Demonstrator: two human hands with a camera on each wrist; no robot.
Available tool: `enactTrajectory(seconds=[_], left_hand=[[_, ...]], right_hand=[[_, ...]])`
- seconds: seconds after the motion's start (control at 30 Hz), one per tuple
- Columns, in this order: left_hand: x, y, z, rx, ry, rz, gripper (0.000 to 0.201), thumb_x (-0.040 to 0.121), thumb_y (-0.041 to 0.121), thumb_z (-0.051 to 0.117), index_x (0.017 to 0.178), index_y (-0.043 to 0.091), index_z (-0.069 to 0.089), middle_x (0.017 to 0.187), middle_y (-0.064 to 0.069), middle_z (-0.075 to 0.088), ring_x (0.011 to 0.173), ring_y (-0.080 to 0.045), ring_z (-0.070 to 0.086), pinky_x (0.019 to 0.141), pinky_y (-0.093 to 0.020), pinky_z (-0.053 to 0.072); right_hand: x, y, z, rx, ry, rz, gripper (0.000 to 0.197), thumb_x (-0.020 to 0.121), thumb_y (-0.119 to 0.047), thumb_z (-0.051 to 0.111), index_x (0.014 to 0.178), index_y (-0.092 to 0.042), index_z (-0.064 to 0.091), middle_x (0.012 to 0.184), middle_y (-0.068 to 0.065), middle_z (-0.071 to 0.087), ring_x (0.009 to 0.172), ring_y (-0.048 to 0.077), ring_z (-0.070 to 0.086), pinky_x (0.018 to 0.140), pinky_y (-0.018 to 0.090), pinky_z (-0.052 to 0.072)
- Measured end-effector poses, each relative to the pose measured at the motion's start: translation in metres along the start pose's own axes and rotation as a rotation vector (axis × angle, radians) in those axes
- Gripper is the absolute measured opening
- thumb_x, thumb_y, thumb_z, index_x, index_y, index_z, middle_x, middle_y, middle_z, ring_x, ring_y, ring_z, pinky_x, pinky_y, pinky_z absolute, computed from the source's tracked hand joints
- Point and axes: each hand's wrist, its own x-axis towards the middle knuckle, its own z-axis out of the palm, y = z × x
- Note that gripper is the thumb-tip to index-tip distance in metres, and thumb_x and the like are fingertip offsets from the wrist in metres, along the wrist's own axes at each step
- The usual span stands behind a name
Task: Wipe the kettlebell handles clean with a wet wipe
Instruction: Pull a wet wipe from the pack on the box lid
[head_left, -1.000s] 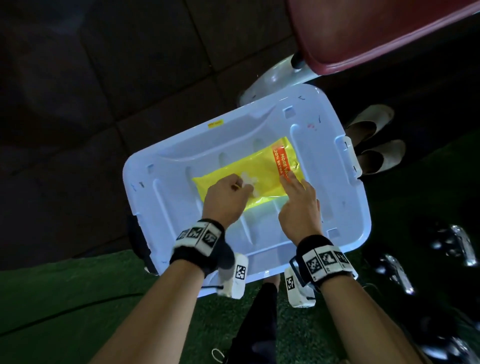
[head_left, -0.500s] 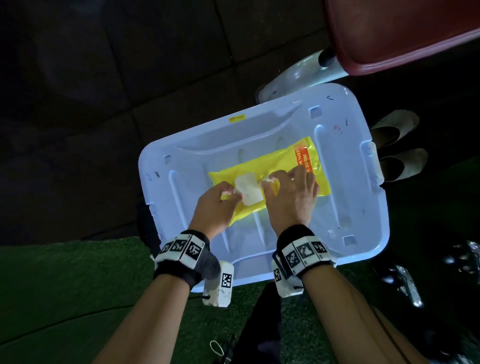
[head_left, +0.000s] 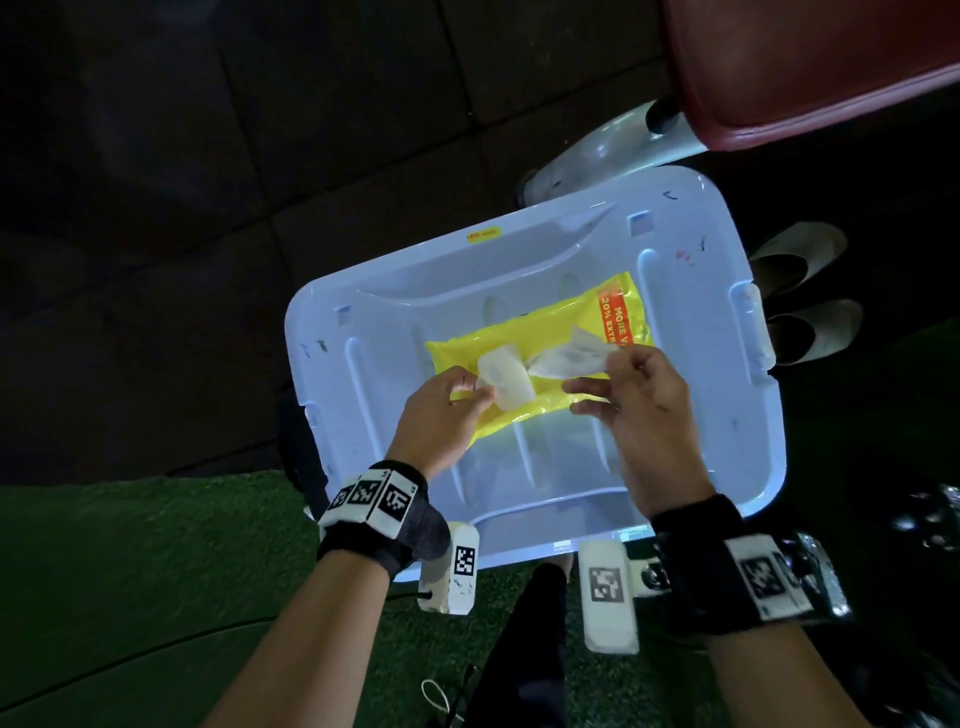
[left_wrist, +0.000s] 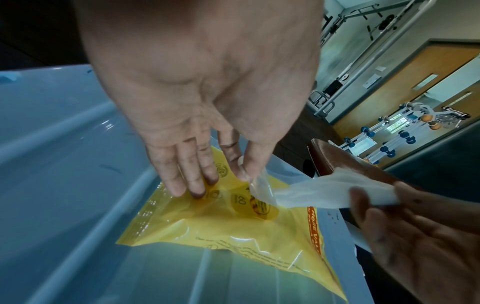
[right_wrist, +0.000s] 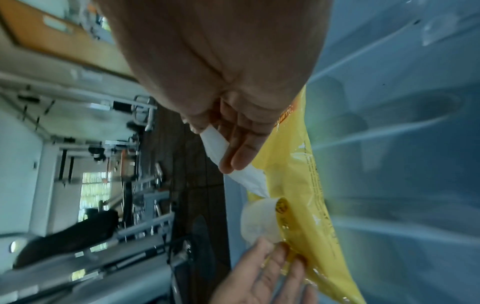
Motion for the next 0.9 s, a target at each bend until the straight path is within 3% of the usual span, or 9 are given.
enactTrajectory(seconds=[0.13, 0.2, 0.3, 0.37, 0.5, 0.6, 0.7, 0.77, 0.9], left_hand=[[-0.002, 0.004, 0.004, 0.009, 0.006, 0.002, 0.015, 0.098, 0.037, 0.064, 0.100, 0.022, 0.069, 0.113, 0.011, 0.067, 0.093, -0.010, 0.060, 0.076, -0.023, 0.039], [-0.003, 0.006, 0.005, 0.002, 0.005, 0.008, 0.013, 0.098, 0.036, 0.064, 0.098, 0.024, 0.069, 0.113, 0.012, 0.066, 0.087, -0.002, 0.060, 0.073, -0.020, 0.041], [-0.004, 0.009, 0.007, -0.003, 0.012, 0.032, 0.014, 0.098, 0.037, 0.064, 0.097, 0.024, 0.069, 0.117, 0.009, 0.067, 0.089, -0.001, 0.062, 0.075, -0.021, 0.047], [-0.007, 0.014, 0.011, 0.009, 0.051, 0.081, 0.013, 0.098, 0.038, 0.064, 0.098, 0.025, 0.069, 0.118, 0.006, 0.066, 0.089, 0.001, 0.063, 0.077, -0.022, 0.051], [-0.011, 0.031, 0.030, -0.019, 0.030, 0.306, 0.008, 0.102, 0.035, 0.061, 0.104, 0.031, 0.068, 0.115, 0.004, 0.066, 0.091, 0.004, 0.064, 0.074, -0.006, 0.045], [-0.004, 0.035, 0.049, 0.108, -0.084, 0.441, 0.029, 0.104, 0.038, 0.056, 0.128, 0.026, 0.067, 0.125, 0.000, 0.059, 0.100, -0.011, 0.065, 0.094, -0.025, 0.050], [0.007, 0.035, 0.070, 0.436, -0.030, 0.485, 0.046, 0.105, 0.044, 0.049, 0.142, 0.019, 0.060, 0.132, -0.014, 0.052, 0.117, -0.031, 0.058, 0.107, -0.042, 0.044], [0.009, 0.032, 0.084, 0.714, 0.052, 0.552, 0.060, 0.100, 0.054, 0.042, 0.142, 0.014, 0.058, 0.126, -0.019, 0.054, 0.111, -0.040, 0.055, 0.097, -0.049, 0.050], [0.002, 0.041, 0.102, 1.028, 0.083, 0.408, 0.083, 0.093, 0.072, 0.044, 0.156, 0.020, 0.032, 0.142, -0.013, 0.039, 0.129, -0.040, 0.040, 0.096, -0.049, 0.046]], right_hand=[[-0.014, -0.013, -0.018, 0.200, 0.270, -0.078, 0.016, 0.108, -0.004, 0.045, 0.095, -0.014, 0.045, 0.088, 0.015, 0.066, 0.070, 0.025, 0.072, 0.070, 0.032, 0.061], [-0.011, -0.014, -0.026, 0.125, 0.418, -0.107, 0.018, 0.106, -0.007, 0.049, 0.093, -0.018, 0.046, 0.086, 0.009, 0.058, 0.060, 0.018, 0.067, 0.068, 0.031, 0.058], [0.007, 0.000, -0.031, -0.163, 0.495, -0.095, 0.022, 0.091, -0.039, 0.072, 0.097, -0.035, 0.051, 0.081, 0.001, 0.057, 0.057, 0.012, 0.064, 0.072, 0.039, 0.054], [0.024, 0.013, -0.030, -0.415, 0.391, -0.064, 0.049, 0.071, -0.062, 0.082, 0.107, -0.046, 0.054, 0.092, 0.001, 0.061, 0.080, 0.018, 0.065, 0.085, 0.045, 0.054], [0.047, 0.031, -0.029, -0.801, 0.268, -0.150, 0.028, 0.088, -0.030, 0.080, 0.113, -0.019, 0.074, 0.107, 0.003, 0.048, 0.095, 0.024, 0.057, 0.091, 0.025, 0.043], [0.051, 0.027, -0.038, -0.830, 0.296, -0.238, 0.013, 0.093, -0.017, 0.073, 0.102, -0.008, 0.074, 0.105, 0.008, 0.060, 0.100, 0.031, 0.062, 0.080, 0.014, 0.033], [0.046, 0.013, -0.058, -0.693, 0.349, -0.200, 0.009, 0.098, -0.009, 0.063, 0.105, -0.013, 0.066, 0.087, -0.009, 0.063, 0.081, 0.008, 0.062, 0.065, 0.007, 0.037], [0.039, 0.008, -0.078, -0.602, 0.369, -0.172, 0.025, 0.098, -0.005, 0.057, 0.106, -0.026, 0.068, 0.083, -0.019, 0.063, 0.068, -0.006, 0.065, 0.069, 0.014, 0.046], [0.012, 0.004, -0.122, -0.338, 0.369, -0.098, 0.041, 0.090, 0.006, 0.052, 0.081, -0.025, 0.076, 0.084, -0.003, 0.077, 0.063, 0.016, 0.074, 0.069, 0.031, 0.055]])
